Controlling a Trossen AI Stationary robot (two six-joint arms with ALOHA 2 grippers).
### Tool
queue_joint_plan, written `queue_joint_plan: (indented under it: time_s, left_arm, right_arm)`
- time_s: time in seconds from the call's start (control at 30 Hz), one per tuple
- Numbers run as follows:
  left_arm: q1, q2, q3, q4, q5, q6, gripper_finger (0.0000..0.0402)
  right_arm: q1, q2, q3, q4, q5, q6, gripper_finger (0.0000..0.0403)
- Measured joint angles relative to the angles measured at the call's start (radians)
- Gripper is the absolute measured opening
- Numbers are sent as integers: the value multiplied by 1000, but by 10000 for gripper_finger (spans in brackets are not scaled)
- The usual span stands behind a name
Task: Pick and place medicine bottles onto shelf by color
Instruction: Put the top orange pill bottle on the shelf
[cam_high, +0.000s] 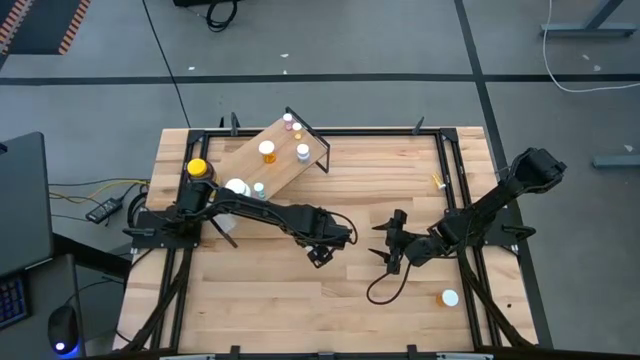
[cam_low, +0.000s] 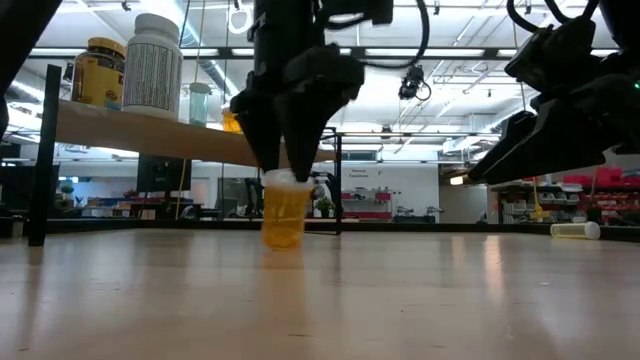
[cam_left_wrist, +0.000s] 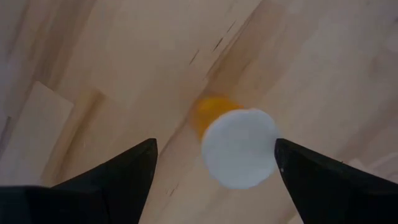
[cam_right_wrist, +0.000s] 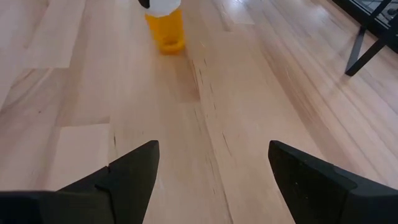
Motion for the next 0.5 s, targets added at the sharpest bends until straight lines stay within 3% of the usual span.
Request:
queue_joint_plan:
  time_s: [0.5]
  left_arm:
    - [5,4,-3,-3,3,5,332]
  right_arm:
    - [0,0,0,-1,0,1,310]
